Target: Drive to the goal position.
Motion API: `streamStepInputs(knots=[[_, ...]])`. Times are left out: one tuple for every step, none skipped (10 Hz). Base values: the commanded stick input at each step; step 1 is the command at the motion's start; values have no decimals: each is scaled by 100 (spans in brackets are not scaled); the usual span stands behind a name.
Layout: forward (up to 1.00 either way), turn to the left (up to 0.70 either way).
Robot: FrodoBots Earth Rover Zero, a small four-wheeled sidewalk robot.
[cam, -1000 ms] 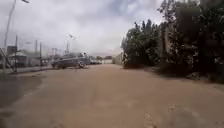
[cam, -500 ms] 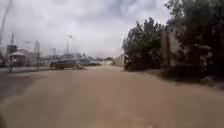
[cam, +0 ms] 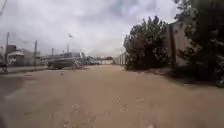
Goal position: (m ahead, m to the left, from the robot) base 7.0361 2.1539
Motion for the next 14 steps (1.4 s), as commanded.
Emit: streamStepInputs(knots=[[100, 0], [100, 0], [100, 0], [100, 0], [100, 0], [100, 0], [100, 0], [100, 0], [100, 0], [100, 0], [100, 0], [100, 0], [100, 0], [100, 0]])
